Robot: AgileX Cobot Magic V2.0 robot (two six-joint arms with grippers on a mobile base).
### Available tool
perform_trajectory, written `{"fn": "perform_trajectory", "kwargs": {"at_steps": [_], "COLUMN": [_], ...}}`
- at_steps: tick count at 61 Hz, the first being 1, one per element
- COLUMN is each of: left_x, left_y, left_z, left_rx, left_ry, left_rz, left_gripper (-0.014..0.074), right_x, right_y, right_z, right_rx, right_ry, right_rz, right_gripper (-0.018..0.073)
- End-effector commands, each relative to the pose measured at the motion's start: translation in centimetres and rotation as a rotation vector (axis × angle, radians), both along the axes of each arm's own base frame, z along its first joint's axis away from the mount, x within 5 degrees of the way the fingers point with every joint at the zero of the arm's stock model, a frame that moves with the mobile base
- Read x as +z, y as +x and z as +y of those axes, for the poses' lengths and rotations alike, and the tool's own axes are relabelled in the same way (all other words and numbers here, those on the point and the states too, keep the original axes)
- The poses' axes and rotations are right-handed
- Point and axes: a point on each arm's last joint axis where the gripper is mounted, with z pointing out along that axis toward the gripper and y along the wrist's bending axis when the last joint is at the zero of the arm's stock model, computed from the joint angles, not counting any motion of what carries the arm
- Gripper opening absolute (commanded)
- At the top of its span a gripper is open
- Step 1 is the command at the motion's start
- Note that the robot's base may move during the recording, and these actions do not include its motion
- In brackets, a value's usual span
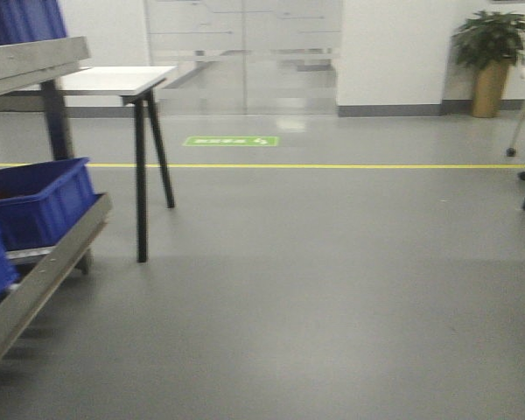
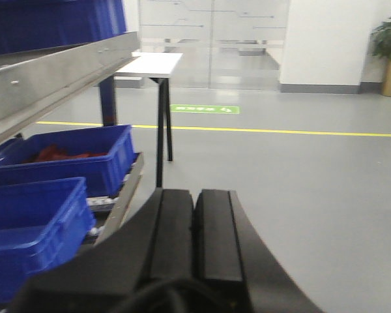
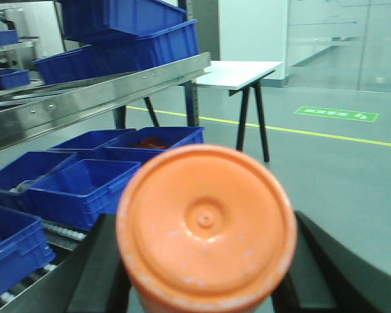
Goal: Grab orange capacitor from left shelf to right conveyor
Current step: 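Drive the base to the conveyor holding the capacitor in the right gripper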
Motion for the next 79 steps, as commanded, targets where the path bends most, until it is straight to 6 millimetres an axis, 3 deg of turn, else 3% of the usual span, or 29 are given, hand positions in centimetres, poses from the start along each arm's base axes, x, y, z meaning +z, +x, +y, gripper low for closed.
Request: {"fn": "perform_trajectory", "kwargs": {"at_steps": [1,79], "left_x": [0.99,0.99], "left_y": [-0.18,-0.18], "left_z": [-0.01,0.00], "left_rx": [-0.004,-0.002], "left_ry": [-0.010,-0.010], "left_rz": [-0.098,-0.098], "left_gripper": [-0.0105,-0.0105], "right_x": [1.51,1.52], "right_y": [-0.46,-0.46], "right_z": [-0.28,-0.28], "right_rx": [0.001,0.001], "right_ry": [0.048,0.049], "right_rz": [-0.107,-0.108], "right_gripper": [0.0052,0.0049]}}
